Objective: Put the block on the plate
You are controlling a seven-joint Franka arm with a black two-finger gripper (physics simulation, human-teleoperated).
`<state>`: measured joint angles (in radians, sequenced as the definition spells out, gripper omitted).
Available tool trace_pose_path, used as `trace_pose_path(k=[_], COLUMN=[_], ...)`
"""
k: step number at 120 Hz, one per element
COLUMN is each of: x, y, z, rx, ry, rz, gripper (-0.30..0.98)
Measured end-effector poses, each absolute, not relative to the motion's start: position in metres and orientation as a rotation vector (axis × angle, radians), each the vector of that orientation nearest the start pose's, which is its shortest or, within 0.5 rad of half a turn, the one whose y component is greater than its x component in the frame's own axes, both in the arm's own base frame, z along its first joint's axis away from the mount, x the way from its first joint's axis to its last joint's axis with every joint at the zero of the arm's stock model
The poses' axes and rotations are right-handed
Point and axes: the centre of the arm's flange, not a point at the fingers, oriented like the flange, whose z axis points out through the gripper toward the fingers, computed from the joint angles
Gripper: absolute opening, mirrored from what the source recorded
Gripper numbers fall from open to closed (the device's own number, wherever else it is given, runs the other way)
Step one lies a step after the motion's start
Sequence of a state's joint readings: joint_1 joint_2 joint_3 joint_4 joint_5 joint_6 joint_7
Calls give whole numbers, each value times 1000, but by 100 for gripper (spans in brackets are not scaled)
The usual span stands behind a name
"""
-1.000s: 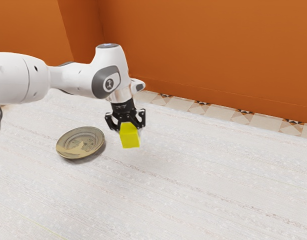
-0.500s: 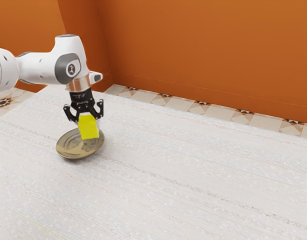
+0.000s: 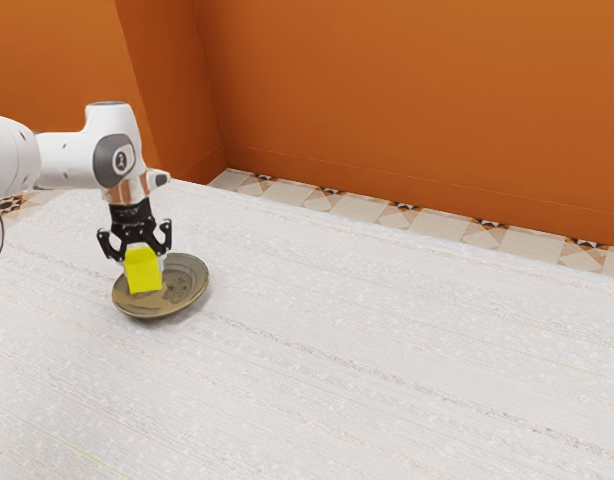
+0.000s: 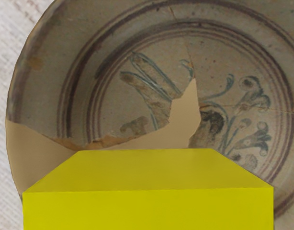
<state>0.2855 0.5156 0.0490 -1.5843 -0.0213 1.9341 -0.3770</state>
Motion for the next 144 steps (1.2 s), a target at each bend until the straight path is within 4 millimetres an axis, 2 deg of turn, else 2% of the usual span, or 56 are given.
trace_pose_path(k=[14, 19, 32, 38, 54, 64, 80, 97, 114, 135, 144], x=[635, 636, 637, 638, 637, 635, 620, 604, 593, 583, 579], y=[216, 216, 215, 212, 200, 184, 166, 137, 124, 120, 111], z=[309, 307, 306, 315, 351, 372, 408, 458, 512, 548, 560], rx=[-2925, -2927, -2935, -2941, -2959, -2979, -3010, -3044, -3065, -3081, -3083], ry=[-1086, -1083, -1072, -1060, -1024, -970, -860, -666, -509, -385, -321], rz=[281, 282, 277, 255, 193, 177, 172, 99, -13, -65, -85], gripper=[39, 43, 53, 56, 62, 64, 66, 67, 68, 68, 68])
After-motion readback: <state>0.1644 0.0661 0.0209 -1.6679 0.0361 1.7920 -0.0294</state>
